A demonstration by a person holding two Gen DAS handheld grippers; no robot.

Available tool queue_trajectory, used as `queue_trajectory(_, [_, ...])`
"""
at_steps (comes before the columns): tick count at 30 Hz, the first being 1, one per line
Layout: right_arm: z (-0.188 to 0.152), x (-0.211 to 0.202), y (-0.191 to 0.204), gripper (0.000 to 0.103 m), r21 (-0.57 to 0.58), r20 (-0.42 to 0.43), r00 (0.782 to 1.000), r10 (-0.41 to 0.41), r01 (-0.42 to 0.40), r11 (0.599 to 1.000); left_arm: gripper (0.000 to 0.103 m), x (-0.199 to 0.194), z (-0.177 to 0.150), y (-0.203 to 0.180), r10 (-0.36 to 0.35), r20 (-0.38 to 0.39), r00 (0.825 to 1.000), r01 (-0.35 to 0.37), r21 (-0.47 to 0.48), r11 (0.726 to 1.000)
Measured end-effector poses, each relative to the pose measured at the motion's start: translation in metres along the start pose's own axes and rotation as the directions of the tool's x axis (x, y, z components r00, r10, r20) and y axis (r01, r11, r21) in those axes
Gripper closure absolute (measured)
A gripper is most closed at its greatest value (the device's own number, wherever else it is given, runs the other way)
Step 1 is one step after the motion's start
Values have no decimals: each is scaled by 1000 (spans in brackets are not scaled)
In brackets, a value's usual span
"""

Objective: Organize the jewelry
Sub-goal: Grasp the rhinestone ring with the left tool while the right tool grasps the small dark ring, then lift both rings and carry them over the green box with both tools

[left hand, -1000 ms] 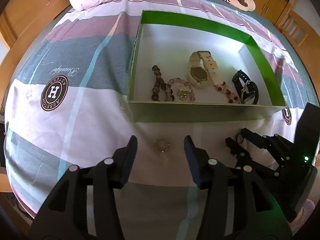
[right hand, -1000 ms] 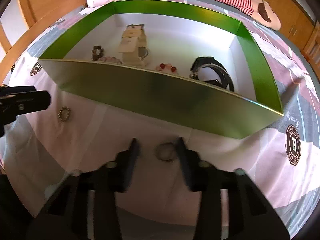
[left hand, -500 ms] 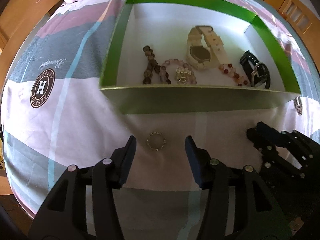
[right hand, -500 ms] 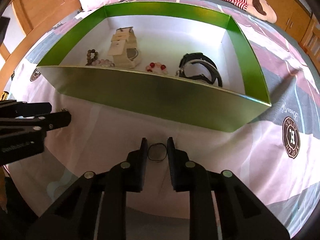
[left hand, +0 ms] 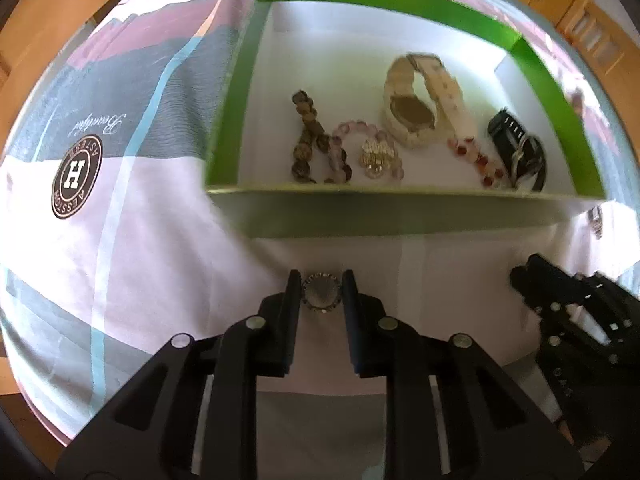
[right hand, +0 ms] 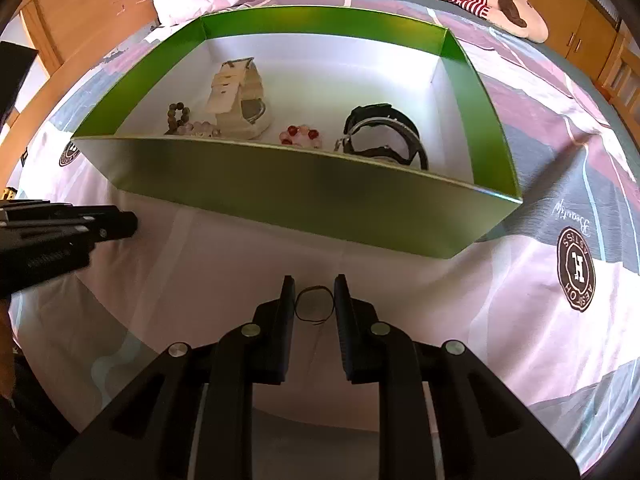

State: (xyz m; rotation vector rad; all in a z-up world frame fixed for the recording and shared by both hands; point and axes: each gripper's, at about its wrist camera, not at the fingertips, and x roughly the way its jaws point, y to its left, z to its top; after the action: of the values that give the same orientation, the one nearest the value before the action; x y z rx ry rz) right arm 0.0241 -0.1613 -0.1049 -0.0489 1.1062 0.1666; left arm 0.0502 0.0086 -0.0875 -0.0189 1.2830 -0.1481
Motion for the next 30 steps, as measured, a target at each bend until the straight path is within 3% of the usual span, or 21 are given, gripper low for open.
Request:
queue_trajectory(7, [-4,-3,0,83,12,7,1000,4,-4,1000,82,-12,12,27,-98,14,995,99,-79,992])
queue_trajectory(22, [-16,-2,14,83,-69,-27,999,35,-37,997,82,-7,5,3,-56,5,998,56,-11,998])
queue_trajectory(30, [-18,-11,15,83,-80,-4,999,42,-43,996,82,-7,5,-1,-55,10,998,55,3,998])
